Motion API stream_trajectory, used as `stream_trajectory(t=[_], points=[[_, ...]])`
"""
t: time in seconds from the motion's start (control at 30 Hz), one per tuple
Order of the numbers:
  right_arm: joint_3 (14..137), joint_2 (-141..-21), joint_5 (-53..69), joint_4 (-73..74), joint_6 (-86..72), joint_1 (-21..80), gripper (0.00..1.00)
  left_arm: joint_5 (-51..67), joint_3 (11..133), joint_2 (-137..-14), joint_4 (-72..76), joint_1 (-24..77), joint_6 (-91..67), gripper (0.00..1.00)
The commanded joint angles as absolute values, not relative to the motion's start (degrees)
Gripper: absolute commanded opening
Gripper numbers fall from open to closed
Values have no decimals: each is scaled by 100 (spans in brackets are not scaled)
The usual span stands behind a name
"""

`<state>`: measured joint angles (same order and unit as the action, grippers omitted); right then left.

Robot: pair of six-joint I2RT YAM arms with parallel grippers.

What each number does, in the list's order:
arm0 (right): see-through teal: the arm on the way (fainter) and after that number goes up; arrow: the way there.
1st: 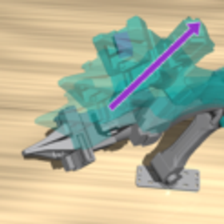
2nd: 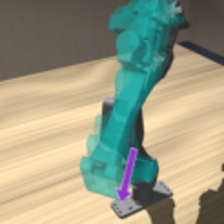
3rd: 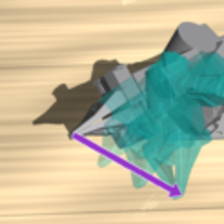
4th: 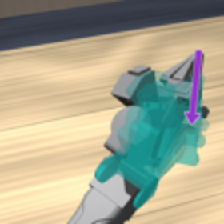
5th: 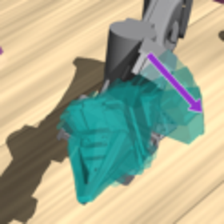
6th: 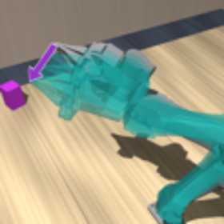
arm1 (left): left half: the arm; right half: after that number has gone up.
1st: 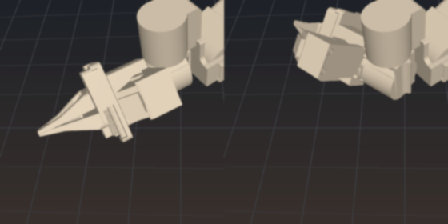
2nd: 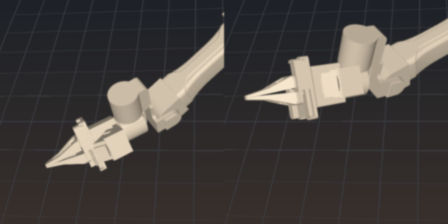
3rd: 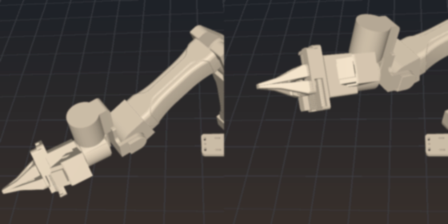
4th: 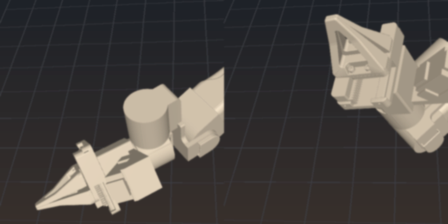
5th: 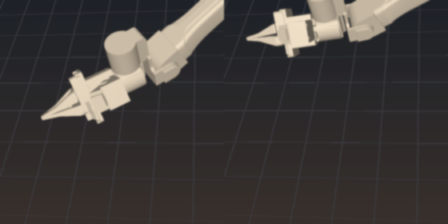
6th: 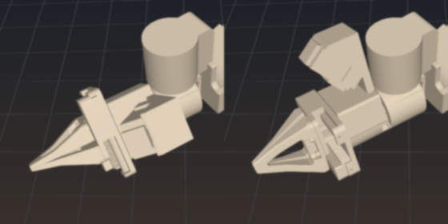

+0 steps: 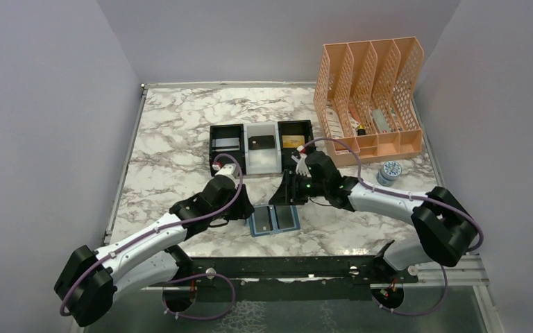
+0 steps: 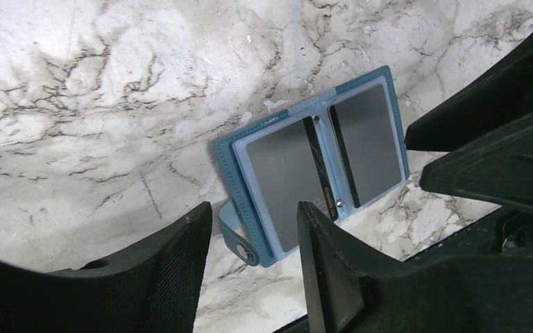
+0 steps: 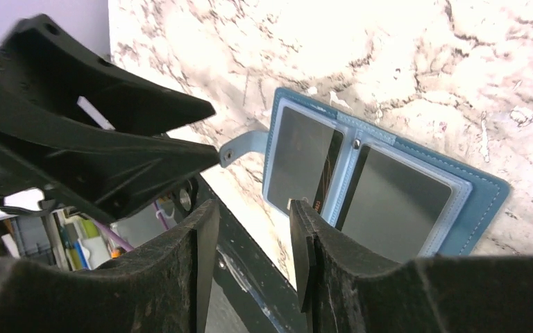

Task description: Take the credit cards out of the card holder

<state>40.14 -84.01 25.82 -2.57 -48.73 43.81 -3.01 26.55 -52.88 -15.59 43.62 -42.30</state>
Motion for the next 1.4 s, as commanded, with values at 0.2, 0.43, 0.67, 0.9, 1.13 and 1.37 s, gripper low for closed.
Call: stream_trajectory(t=[0.2,0.43,0.67,0.9,1.13,1.37], points=[[3851,-8559,2857,-733,-4899,4412,41,600,2821,-6040,-916,4377,-4025,50],[3907,-9259,3522,-1185,-5047,4412,34,793,2898,-6608,-850,4377,-3906,46],[4017,-9738,3711,-1232,-5026,4412,30,802,2877,-6966,-779,4385,-3846,41],[4039,-10123,3982,-1532,-5124,4412,22,766,2848,-7123,-760,4394,-3819,37],[4087,-10092,3876,-1400,-5083,4412,20,732,2844,-7082,-756,4395,-3823,35],[4082,-9778,3321,-947,-4949,4412,21,390,3282,-6789,-1435,4392,-3679,39]])
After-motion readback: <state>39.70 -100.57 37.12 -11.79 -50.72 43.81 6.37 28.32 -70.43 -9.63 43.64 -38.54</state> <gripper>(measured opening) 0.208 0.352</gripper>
